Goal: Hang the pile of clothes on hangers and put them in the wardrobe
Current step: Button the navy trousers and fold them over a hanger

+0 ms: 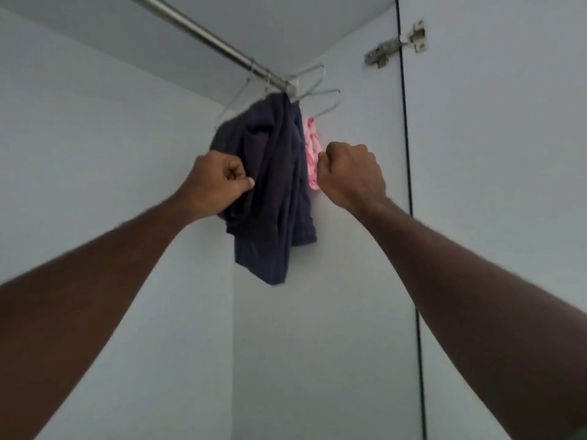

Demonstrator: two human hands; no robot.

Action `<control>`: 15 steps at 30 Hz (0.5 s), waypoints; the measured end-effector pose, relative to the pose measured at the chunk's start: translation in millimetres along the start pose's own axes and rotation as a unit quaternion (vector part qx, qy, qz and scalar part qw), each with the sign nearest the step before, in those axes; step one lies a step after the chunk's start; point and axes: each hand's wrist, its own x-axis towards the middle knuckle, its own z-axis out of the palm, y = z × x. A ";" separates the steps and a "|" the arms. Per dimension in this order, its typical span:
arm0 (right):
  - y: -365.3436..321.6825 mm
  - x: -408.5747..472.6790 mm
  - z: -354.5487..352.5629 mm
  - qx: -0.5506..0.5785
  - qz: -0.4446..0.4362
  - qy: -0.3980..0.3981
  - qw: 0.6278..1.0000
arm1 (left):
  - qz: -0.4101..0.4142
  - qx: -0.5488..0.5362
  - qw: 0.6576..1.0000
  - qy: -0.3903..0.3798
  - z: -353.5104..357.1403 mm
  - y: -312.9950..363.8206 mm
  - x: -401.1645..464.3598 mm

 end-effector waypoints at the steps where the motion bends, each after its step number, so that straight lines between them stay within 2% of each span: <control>1: 7.6 -9.2 -5.8 -0.012 0.003 -0.005 1.000 | 0.004 -0.012 1.000 -0.004 3.3 5.6 -7.0; 6: 57.4 -80.1 -38.8 -0.045 0.041 -0.036 0.997 | -0.008 -0.094 0.995 -0.037 31.2 40.5 -55.6; 10: 114.2 -166.9 -76.8 -0.078 0.080 -0.108 0.988 | -0.038 -0.162 0.982 -0.092 80.9 88.4 -116.7; 15: 187.6 -285.1 -171.4 -0.143 0.150 -0.178 0.962 | -0.053 -0.237 0.948 -0.205 166.0 193.3 -206.7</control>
